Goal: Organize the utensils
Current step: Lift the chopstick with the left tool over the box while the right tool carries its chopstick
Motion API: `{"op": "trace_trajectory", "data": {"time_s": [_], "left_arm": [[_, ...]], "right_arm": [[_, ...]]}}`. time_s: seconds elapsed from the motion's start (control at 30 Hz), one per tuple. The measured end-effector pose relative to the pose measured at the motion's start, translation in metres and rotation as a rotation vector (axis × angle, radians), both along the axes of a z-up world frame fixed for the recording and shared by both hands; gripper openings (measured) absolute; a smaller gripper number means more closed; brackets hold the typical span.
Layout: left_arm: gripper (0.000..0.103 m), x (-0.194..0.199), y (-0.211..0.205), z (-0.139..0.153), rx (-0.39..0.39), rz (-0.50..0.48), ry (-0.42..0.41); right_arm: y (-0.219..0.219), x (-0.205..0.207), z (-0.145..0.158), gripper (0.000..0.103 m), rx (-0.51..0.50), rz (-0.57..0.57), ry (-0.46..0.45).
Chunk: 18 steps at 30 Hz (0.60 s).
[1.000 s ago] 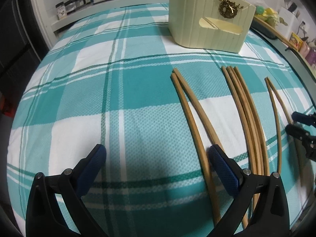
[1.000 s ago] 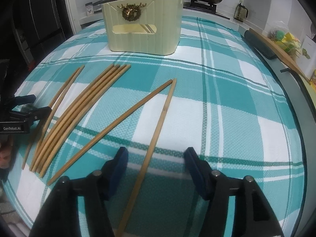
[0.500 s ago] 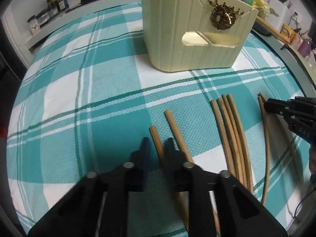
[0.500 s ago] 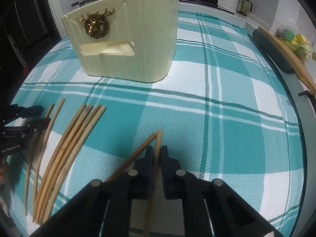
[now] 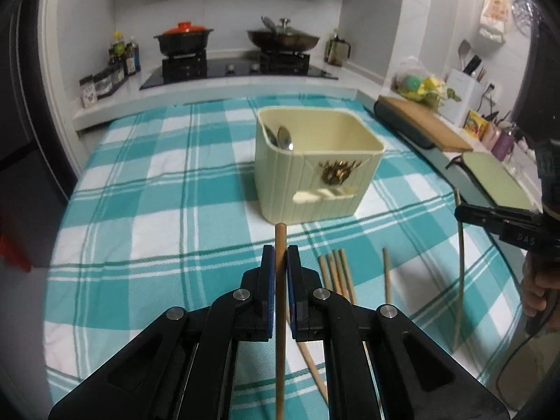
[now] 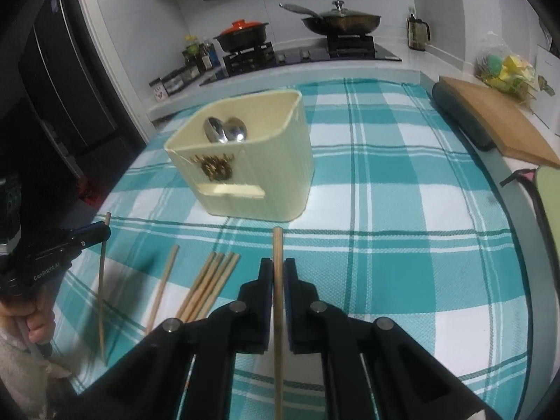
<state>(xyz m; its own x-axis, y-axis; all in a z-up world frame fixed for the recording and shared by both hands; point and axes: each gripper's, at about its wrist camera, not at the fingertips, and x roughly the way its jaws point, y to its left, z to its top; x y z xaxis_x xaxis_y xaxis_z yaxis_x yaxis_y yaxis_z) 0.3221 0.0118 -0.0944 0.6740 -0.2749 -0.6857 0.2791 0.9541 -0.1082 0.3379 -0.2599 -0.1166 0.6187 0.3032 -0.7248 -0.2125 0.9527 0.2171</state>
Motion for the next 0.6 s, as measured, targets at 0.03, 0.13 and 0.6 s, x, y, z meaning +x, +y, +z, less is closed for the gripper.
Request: {"op": "trace_trajectory", "data": {"time_s": [0.03, 0.13, 0.6], "left_arm": [[0.005, -0.009, 0.002, 0.012, -0.008, -0.004, -0.029], [0.005, -0.031, 0.009, 0.043, -0.034, -0.011, -0.105], [0.005, -0.050, 0.019, 0.105, -0.126, -0.013, -0.223]], "right_arm": [[-0.001, -0.007, 0.011, 0.006, 0.006, 0.004, -0.021], [-0.001, -0.030, 0.043, 0.006, 0.013, 0.018, -0.098], [0.003, -0.072, 0.123, 0.006, 0.015, -0.010, -0.404]]}}
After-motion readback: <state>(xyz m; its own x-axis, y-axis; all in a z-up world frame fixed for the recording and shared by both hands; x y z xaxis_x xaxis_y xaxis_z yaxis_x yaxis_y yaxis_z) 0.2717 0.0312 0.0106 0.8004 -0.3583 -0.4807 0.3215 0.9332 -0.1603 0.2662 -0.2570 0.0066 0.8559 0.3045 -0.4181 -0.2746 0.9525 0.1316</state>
